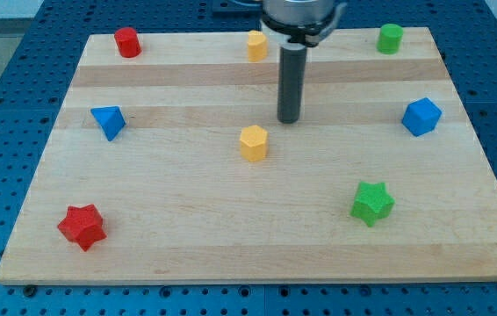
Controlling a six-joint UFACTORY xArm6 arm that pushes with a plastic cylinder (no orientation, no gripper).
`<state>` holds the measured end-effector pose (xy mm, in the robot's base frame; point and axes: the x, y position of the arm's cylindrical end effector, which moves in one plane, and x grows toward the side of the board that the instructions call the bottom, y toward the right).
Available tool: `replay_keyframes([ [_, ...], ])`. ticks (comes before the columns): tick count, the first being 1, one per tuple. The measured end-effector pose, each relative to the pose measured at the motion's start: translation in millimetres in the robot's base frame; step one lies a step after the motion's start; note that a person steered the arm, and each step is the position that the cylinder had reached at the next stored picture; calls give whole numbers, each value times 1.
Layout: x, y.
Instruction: Push the yellow hexagon towards the bottom center
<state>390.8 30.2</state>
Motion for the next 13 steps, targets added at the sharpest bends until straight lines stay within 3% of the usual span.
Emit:
replay_keyframes([
  [4, 17, -30],
  [8, 83, -40],
  [11, 84, -104],
  [13, 108, -85],
])
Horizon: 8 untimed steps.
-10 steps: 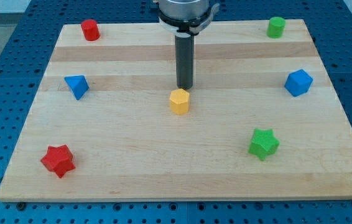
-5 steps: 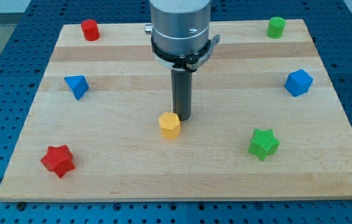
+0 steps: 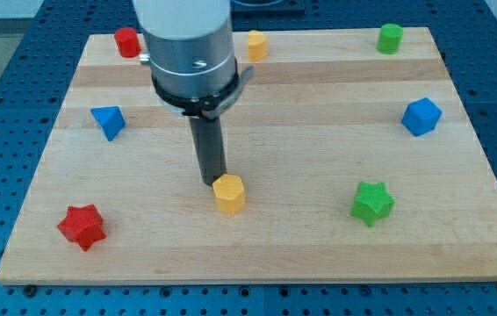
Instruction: Push the yellow hexagon towards the bottom center
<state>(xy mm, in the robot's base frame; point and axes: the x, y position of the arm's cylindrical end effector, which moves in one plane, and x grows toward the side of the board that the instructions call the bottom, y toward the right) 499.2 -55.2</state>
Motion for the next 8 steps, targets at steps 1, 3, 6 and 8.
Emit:
replay_keyframes([
  [1, 4, 3],
  [3, 41, 8],
  [6, 44, 12],
  [8, 21, 42],
])
